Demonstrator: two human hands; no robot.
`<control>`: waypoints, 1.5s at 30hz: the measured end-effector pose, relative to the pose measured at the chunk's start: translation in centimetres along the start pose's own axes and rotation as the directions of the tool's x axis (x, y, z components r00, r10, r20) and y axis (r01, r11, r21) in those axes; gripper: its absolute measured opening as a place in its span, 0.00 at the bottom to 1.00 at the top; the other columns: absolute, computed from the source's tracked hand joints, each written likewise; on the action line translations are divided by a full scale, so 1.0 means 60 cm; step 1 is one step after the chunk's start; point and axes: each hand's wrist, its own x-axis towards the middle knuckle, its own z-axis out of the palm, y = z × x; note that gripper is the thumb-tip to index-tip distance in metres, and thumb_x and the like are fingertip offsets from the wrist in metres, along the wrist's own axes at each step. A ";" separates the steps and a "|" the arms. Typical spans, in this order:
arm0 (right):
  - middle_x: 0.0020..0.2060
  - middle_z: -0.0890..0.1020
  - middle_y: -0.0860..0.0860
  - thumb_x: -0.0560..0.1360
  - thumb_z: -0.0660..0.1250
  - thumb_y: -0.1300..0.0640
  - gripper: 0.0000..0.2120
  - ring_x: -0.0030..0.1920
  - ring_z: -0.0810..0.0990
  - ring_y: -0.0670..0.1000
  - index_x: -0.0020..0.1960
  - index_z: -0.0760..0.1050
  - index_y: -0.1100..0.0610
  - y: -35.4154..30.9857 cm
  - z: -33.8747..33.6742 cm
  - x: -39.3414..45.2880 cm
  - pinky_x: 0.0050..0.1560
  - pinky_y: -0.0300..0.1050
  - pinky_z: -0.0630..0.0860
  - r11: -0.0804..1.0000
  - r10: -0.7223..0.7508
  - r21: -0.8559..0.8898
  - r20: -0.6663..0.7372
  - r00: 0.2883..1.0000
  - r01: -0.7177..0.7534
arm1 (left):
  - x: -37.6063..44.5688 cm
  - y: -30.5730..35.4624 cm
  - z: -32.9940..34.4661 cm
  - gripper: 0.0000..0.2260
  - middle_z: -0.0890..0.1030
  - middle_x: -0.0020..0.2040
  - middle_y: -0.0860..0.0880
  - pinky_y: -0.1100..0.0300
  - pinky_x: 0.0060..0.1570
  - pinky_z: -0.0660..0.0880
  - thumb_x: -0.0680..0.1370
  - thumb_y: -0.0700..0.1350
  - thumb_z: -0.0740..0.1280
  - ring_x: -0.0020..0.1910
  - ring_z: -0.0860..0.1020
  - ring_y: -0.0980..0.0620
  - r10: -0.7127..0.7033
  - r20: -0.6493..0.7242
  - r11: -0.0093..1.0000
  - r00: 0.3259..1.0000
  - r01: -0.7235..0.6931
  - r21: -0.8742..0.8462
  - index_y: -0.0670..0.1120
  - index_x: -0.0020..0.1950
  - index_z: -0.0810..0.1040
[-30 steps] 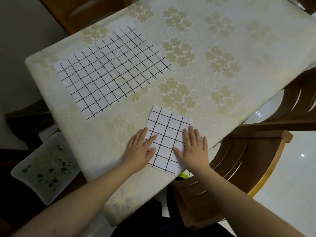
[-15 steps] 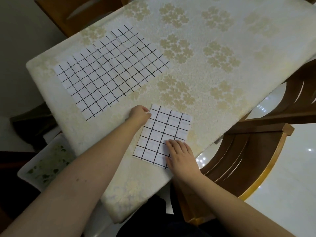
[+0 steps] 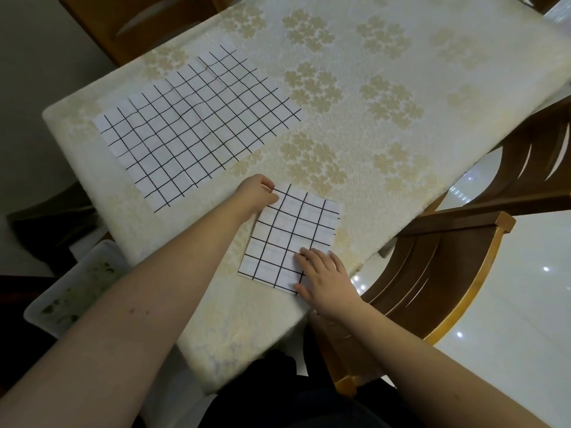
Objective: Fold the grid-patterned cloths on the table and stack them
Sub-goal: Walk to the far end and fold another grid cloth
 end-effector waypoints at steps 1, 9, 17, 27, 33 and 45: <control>0.78 0.60 0.50 0.76 0.42 0.36 0.36 0.78 0.55 0.53 0.78 0.56 0.52 0.000 -0.001 -0.001 0.75 0.52 0.41 1.000 0.005 0.003 0.004 1.000 -0.005 | -0.007 -0.002 -0.004 0.17 0.77 0.57 0.46 0.58 0.48 0.71 0.77 0.41 0.70 0.52 0.76 0.49 0.025 0.009 1.000 1.000 -0.025 -0.010 0.44 0.64 0.75; 0.64 0.76 0.54 0.80 0.56 0.47 0.22 0.64 0.74 0.55 0.69 0.72 0.56 -0.011 -0.025 -0.020 0.65 0.53 0.68 0.963 0.223 0.193 -0.180 0.958 -0.188 | -0.062 -0.030 -0.041 0.05 0.81 0.46 0.51 0.60 0.43 0.73 0.76 0.43 0.71 0.45 0.77 0.52 0.192 0.061 0.981 0.979 -0.194 0.017 0.46 0.52 0.82; 0.61 0.77 0.54 0.79 0.59 0.60 0.15 0.59 0.76 0.57 0.62 0.78 0.56 0.019 -0.056 -0.053 0.57 0.54 0.74 0.881 0.465 0.204 -0.201 0.862 -0.427 | -0.127 -0.109 -0.073 0.07 0.82 0.42 0.49 0.70 0.34 0.71 0.75 0.36 0.70 0.37 0.78 0.59 0.260 0.153 0.964 0.953 -0.264 0.006 0.47 0.45 0.83; 0.63 0.76 0.54 0.80 0.57 0.61 0.15 0.60 0.74 0.57 0.62 0.77 0.54 -0.010 -0.063 -0.021 0.59 0.52 0.70 0.870 0.461 0.269 -0.148 0.875 -0.413 | -0.135 -0.193 -0.065 0.18 0.78 0.57 0.54 0.50 0.58 0.77 0.75 0.34 0.64 0.57 0.76 0.56 0.271 0.254 0.934 0.929 -0.318 0.167 0.59 0.43 0.83; 0.64 0.76 0.55 0.81 0.56 0.58 0.17 0.62 0.73 0.58 0.67 0.74 0.53 -0.014 -0.065 0.029 0.61 0.55 0.71 0.888 0.420 0.245 -0.087 0.903 -0.389 | -0.113 -0.195 -0.052 0.11 0.78 0.58 0.51 0.62 0.49 0.72 0.81 0.39 0.61 0.53 0.77 0.53 0.261 0.162 0.929 0.952 -0.294 0.225 0.51 0.56 0.81; 0.61 0.73 0.54 0.73 0.71 0.44 0.21 0.63 0.68 0.58 0.61 0.75 0.51 -0.007 -0.079 0.104 0.62 0.50 0.65 0.890 0.434 0.127 0.060 0.899 -0.438 | -0.047 -0.129 -0.005 0.21 0.69 0.61 0.49 0.57 0.60 0.71 0.71 0.46 0.76 0.59 0.71 0.50 0.302 0.215 0.770 0.929 -0.371 0.519 0.48 0.61 0.74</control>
